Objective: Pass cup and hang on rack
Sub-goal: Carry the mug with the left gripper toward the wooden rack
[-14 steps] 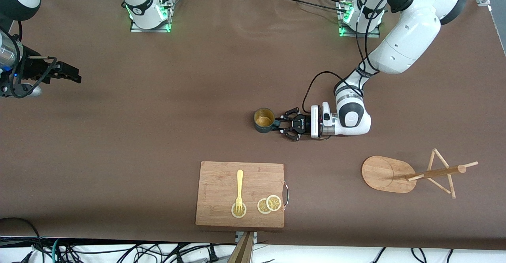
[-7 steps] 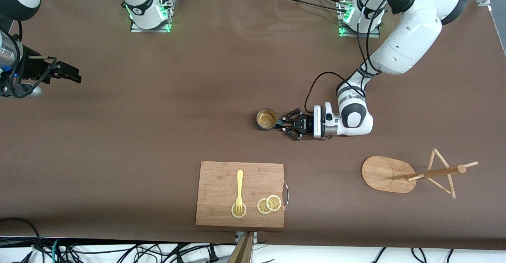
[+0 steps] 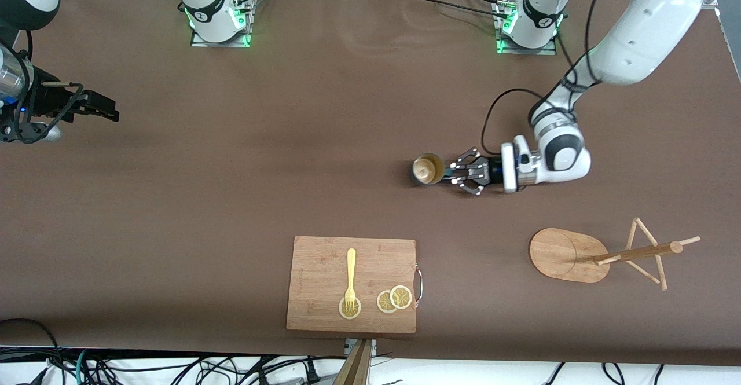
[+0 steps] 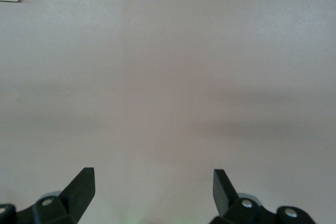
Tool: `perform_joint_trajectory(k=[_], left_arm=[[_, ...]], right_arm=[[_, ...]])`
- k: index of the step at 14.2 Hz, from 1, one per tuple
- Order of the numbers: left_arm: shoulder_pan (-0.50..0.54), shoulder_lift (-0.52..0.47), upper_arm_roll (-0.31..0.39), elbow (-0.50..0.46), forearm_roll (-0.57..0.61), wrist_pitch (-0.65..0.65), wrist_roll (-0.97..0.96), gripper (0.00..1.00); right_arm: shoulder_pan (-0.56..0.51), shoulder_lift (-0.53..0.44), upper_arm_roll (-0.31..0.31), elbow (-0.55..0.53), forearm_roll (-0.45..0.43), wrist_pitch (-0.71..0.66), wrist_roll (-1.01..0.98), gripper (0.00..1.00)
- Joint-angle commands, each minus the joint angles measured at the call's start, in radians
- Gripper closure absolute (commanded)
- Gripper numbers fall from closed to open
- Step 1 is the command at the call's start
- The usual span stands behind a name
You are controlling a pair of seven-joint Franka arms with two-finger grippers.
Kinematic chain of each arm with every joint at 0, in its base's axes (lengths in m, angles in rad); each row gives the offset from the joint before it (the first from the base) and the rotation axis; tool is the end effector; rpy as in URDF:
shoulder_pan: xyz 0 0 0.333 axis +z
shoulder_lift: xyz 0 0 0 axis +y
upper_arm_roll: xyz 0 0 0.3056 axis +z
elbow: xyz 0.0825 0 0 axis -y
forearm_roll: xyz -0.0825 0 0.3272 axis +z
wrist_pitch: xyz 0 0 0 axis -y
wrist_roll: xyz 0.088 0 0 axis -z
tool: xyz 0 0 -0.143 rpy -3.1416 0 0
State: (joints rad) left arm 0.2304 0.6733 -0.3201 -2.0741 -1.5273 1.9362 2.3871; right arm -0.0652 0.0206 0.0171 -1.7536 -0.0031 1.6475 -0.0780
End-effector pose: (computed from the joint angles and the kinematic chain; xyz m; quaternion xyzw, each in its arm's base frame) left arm 0.5057 -0.1500 0.1619 0.6363 -0.4144 0.4010 0.5124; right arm 0.4945 -0.0243 0.4986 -0.9979 -0.0151 0.0633 0.0026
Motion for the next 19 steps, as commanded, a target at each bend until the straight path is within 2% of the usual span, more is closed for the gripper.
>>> perform_joint_trajectory(k=[1,6,9,13,17,19], left_arm=[[0.110,-0.130,0.027,-0.127,0.001,-0.101,-0.135,1.00],[0.318,-0.158,0.050,-0.130,0.153,-0.239,-0.362,1.00],[0.380,-0.156,0.159,-0.110,0.269,-0.411,-0.544,1.00],[0.406,-0.153,0.265,-0.071,0.295,-0.555,-0.725,1.00],[0.455,-0.149,0.271,0.003,0.280,-0.602,-1.056,1.00],[0.455,-0.118,0.269,0.069,0.254,-0.602,-1.208,1.00]], right_arm=[[-0.013,-0.008,0.015,0.003,-0.008,-0.012,0.012,0.01],[-0.013,-0.008,0.014,0.003,-0.006,-0.012,0.012,0.01],[-0.011,-0.008,0.015,0.005,-0.006,-0.012,0.012,0.01],[-0.004,-0.007,0.017,0.006,-0.006,-0.011,0.009,0.01],[-0.004,-0.007,0.017,0.005,-0.006,-0.012,0.009,0.01],[-0.004,-0.011,0.017,0.005,-0.006,-0.014,0.004,0.01]])
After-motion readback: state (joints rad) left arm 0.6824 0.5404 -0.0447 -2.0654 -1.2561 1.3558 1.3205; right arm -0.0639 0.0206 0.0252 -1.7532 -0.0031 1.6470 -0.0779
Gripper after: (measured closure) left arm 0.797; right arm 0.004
